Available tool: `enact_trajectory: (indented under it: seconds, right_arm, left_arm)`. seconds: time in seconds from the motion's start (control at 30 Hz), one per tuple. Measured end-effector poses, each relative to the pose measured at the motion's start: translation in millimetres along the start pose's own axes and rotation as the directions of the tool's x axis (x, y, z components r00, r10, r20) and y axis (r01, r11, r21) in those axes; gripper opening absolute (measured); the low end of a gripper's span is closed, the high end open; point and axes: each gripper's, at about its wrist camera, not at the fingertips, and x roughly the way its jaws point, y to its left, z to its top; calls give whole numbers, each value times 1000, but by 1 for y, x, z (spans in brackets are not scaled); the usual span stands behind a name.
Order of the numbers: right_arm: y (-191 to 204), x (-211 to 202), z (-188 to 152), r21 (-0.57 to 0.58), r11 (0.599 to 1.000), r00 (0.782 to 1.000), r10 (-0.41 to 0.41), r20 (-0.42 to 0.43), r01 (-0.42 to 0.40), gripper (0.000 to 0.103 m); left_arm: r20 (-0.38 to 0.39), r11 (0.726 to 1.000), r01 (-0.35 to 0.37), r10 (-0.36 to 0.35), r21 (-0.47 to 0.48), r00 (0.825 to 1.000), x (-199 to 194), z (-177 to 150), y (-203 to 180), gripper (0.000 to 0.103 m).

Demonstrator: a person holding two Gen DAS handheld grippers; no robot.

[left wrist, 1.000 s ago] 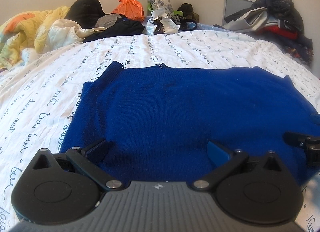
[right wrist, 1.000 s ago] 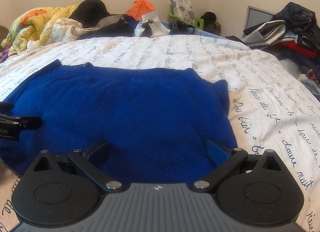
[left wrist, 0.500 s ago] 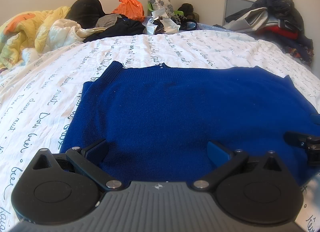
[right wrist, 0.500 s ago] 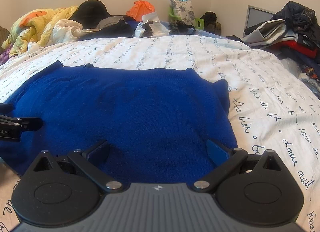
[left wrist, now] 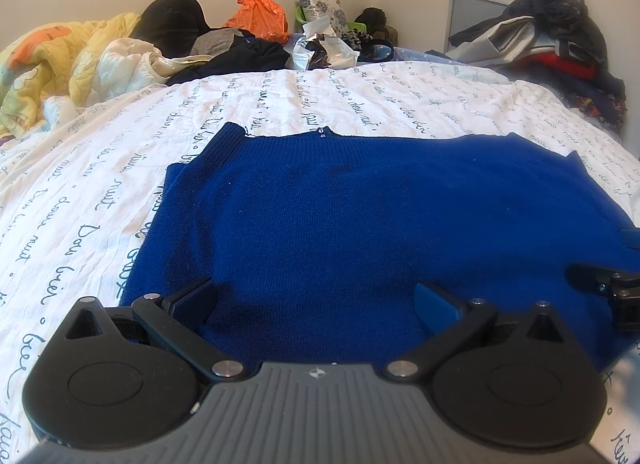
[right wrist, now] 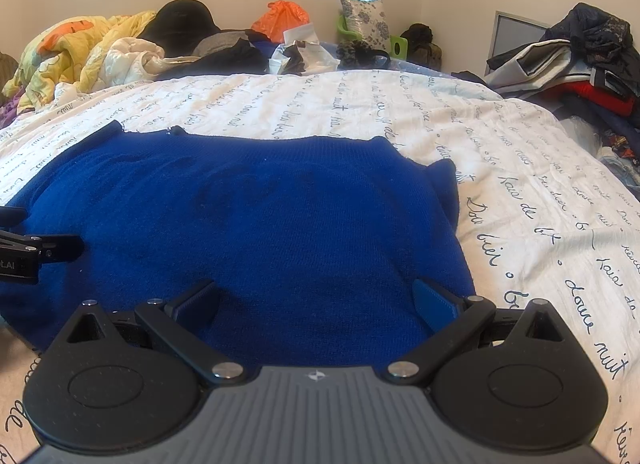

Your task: Fold small clothes

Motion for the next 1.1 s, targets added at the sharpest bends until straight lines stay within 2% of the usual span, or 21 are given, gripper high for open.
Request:
enact_trajectory:
  seconds: [0.3,0.4,0.47,0.53,0.63,0.7,0.73,0.77,0.83,0.87,0.97,1.0,1.03,1.1]
  right_arm:
    - [0,0,0,0,1000,1000,1,-1,-1,103]
    - [2,-7,-1,12,1000,1000,-22,-21,22,103]
    - [4,-16,-8,19,1000,999,-20,-33,21,103]
    - [4,-23,-20,6,1000,1000,-17,-10,17,103]
    - [-5,-19,-19,63,998,1000,0,-23,1,103]
    - [-5,-16,-17,66,998,1000,-5,-29,7,103]
    - [-4,-15,-16,67,998,1000,-7,-30,9,103]
    - [-3,-15,-16,68,998,1000,-7,-30,9,103]
    - [-4,-16,-17,72,997,1000,-4,-27,6,103]
    - [-4,-17,-18,75,997,1000,-2,-26,4,103]
    - [-5,-17,-18,79,997,1000,-1,-24,3,103]
    - [-5,-17,-18,80,997,1000,0,-24,2,103]
    - [-6,-17,-18,81,997,1000,1,-23,1,103]
    - [-6,-17,-17,84,996,1000,4,-22,-2,103]
  left_arm:
    - [0,1000,0,0,1,1000,-1,0,1,103]
    - [4,1000,-16,16,4,1000,-4,-1,0,103]
    - [31,998,-60,59,23,998,-24,-9,-4,103]
    - [62,999,-25,22,40,998,-50,-25,-5,103]
    - [62,999,27,-25,-34,998,-81,-47,7,103]
    - [40,987,38,-32,-158,999,-91,-53,24,103]
    - [39,966,44,-35,-256,999,-94,-55,37,103]
    - [46,933,62,-49,-353,998,-95,-55,50,103]
    - [51,842,130,-122,-523,991,-88,-55,74,103]
    - [48,785,153,-156,-600,987,-82,-54,84,102]
    - [92,677,174,-155,-716,984,-71,-48,103,100]
    - [95,655,160,-134,-739,986,-68,-45,105,98]
    - [86,647,132,-103,-751,991,-65,-41,106,91]
    - [37,673,43,-24,-738,999,-60,-32,104,66]
